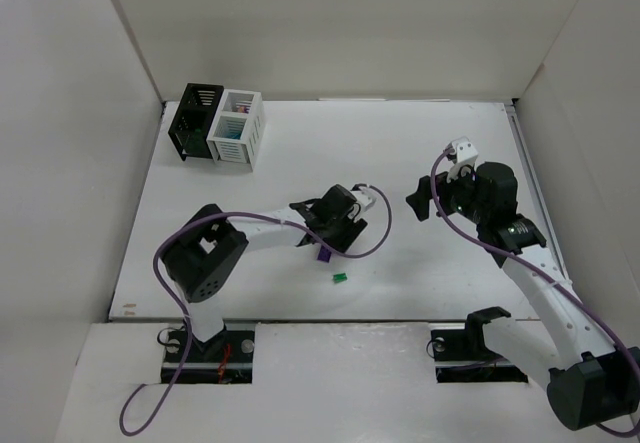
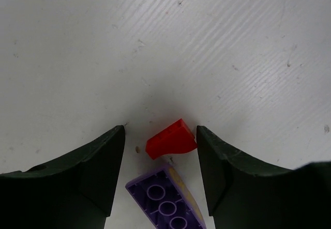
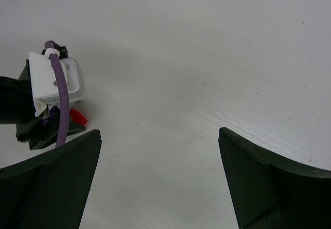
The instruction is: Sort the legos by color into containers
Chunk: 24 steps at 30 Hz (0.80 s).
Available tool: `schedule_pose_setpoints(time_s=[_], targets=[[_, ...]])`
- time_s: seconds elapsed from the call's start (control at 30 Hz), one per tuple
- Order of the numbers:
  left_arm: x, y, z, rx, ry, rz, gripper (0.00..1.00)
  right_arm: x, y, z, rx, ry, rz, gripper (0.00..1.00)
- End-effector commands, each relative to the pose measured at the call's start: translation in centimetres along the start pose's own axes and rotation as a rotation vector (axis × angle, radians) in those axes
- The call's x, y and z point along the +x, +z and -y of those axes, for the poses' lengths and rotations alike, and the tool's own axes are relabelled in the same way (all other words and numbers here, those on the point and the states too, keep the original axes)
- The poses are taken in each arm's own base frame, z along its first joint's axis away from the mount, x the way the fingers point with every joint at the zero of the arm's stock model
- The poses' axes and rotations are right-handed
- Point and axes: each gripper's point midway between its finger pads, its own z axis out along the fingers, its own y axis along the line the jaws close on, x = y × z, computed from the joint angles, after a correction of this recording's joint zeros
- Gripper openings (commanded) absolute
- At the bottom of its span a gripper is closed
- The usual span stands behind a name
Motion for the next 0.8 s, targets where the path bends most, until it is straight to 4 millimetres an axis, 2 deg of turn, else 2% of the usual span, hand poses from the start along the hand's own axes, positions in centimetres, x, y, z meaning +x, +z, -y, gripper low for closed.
schedule_pose_setpoints(time_s=[0.0,0.13,0.2,0.27,0.33,0.47,0.77], targets=[[2.9,-0.2,-0.7,-0.065,-0.025,-0.118,0.53,-0.2,-0.1,0.2,0.012,0.006,0.013,1.0],[3.5,0.3,-0.6,-0.068,-0.036,-0.14,0.53,-0.5,0.0,0.2,0.012,0.004,0.022,1.0],[2.9,0.5,-0.4,-0.056,-0.038,-0.13,0.45,-0.5,0.0,0.2,0.012,0.004,0.022,1.0],[3.8,0.9,-0.4,-0.059,-0.036,-0.161,0.41,-0.5,0.0,0.2,0.012,0.004,0.022,1.0],[3.3,0.9,-0.1,-0.053,-0.029,-0.15,0.36,-0.5,0.0,0.2,0.012,0.004,0.022,1.0],[2.9,0.6,0.5,-0.038,-0.022,-0.139,0.31,-0.5,0.0,0.2,0.012,0.004,0.022,1.0],[-1.9,-3.2,-0.7,-0.101,-0.051,0.033,0.22,-0.9,-0.2,0.2,0.012,-0.001,0.039,1.0]])
